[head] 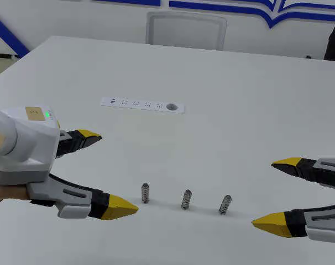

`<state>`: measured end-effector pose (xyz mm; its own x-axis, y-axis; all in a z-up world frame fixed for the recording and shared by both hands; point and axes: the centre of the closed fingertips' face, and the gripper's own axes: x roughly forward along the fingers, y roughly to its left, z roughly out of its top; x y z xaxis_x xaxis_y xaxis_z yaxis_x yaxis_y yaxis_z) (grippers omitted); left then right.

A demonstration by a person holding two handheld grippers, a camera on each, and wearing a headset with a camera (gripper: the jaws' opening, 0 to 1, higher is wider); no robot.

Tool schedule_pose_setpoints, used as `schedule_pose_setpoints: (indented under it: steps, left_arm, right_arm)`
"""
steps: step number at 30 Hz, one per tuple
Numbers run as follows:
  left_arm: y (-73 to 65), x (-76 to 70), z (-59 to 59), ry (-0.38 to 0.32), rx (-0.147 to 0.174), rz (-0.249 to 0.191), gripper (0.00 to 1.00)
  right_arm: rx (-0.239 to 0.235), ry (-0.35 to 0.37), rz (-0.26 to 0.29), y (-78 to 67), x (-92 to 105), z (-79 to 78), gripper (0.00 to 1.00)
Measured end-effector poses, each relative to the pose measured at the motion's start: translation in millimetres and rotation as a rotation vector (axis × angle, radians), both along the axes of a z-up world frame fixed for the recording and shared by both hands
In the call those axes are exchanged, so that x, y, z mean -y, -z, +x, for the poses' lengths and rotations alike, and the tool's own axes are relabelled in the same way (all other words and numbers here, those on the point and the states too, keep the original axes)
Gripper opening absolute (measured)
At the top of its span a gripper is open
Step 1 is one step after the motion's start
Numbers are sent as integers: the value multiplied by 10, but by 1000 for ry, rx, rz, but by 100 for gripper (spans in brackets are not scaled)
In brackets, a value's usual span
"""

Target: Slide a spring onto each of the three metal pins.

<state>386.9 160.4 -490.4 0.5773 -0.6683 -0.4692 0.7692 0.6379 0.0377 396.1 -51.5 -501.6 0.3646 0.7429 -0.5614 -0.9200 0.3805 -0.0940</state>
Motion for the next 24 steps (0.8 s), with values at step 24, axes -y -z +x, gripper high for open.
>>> schedule_pose_setpoints:
  steps: [24]
  left_arm:
    - [29,2,-29,7,-16,-3,99]
  right_arm:
    - [-27,36,-5,47,45,45,75]
